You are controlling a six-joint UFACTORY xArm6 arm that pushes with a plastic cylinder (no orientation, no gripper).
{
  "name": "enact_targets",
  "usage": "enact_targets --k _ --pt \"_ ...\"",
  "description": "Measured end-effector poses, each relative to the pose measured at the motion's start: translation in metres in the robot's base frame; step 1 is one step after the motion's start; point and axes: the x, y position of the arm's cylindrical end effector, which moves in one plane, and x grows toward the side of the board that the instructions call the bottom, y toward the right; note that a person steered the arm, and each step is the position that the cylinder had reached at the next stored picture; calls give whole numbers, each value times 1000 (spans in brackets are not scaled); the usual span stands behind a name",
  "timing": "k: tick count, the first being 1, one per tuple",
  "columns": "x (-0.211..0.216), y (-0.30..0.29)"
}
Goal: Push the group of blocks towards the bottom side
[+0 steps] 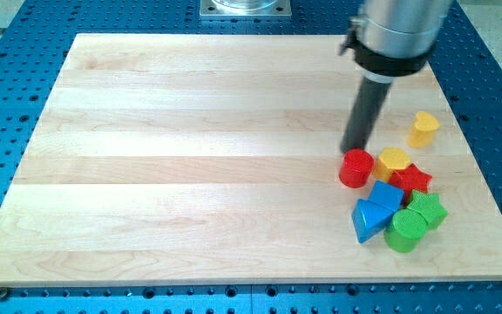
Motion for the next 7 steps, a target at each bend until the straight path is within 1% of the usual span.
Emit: enact_targets --k 1,2,3,4,5,6,7 --pt "42 -5" --pt "40 -10" --pt "-23 -6" --pt "-54 59" --pt "-56 119" --pt "-87 149" --pt "-58 163"
